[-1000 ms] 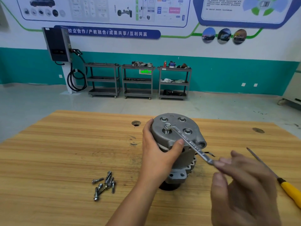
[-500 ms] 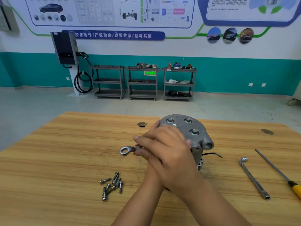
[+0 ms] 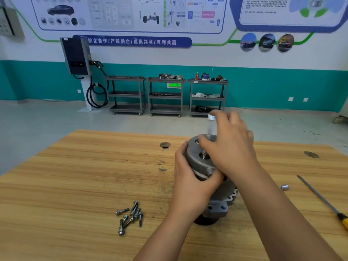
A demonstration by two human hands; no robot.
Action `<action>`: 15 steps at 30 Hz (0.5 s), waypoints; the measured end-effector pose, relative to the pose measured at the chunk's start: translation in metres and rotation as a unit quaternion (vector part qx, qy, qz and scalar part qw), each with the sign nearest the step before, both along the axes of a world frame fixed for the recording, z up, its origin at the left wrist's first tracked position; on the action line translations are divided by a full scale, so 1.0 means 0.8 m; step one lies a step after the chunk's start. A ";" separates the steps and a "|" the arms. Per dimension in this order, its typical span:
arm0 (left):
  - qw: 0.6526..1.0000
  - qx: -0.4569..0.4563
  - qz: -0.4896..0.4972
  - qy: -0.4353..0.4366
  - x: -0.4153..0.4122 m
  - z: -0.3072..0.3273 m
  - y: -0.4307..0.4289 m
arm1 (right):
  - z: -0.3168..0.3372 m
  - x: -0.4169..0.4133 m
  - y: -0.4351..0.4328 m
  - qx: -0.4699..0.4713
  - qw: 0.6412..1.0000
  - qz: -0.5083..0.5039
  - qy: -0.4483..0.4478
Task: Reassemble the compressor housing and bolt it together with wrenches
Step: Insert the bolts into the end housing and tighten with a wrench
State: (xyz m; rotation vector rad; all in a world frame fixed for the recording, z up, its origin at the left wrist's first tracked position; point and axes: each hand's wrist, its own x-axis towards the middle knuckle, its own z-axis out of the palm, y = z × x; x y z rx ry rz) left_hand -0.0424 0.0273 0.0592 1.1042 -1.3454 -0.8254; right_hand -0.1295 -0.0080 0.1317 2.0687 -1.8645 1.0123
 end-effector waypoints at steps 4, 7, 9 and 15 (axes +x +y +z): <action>1.000 0.001 -0.014 -0.002 0.001 -0.003 0.000 | -0.002 -0.025 0.005 0.049 0.997 -0.038 0.039; 1.000 -0.004 -0.015 -0.001 0.002 -0.003 0.000 | -0.015 -0.043 0.030 0.043 0.993 -0.058 0.089; 1.000 -0.004 -0.012 0.000 0.001 -0.002 0.001 | -0.023 -0.052 0.051 0.019 0.995 -0.062 0.081; 1.000 -0.003 -0.005 -0.008 -0.002 -0.002 0.001 | -0.046 -0.065 0.094 -0.192 0.980 0.040 -0.022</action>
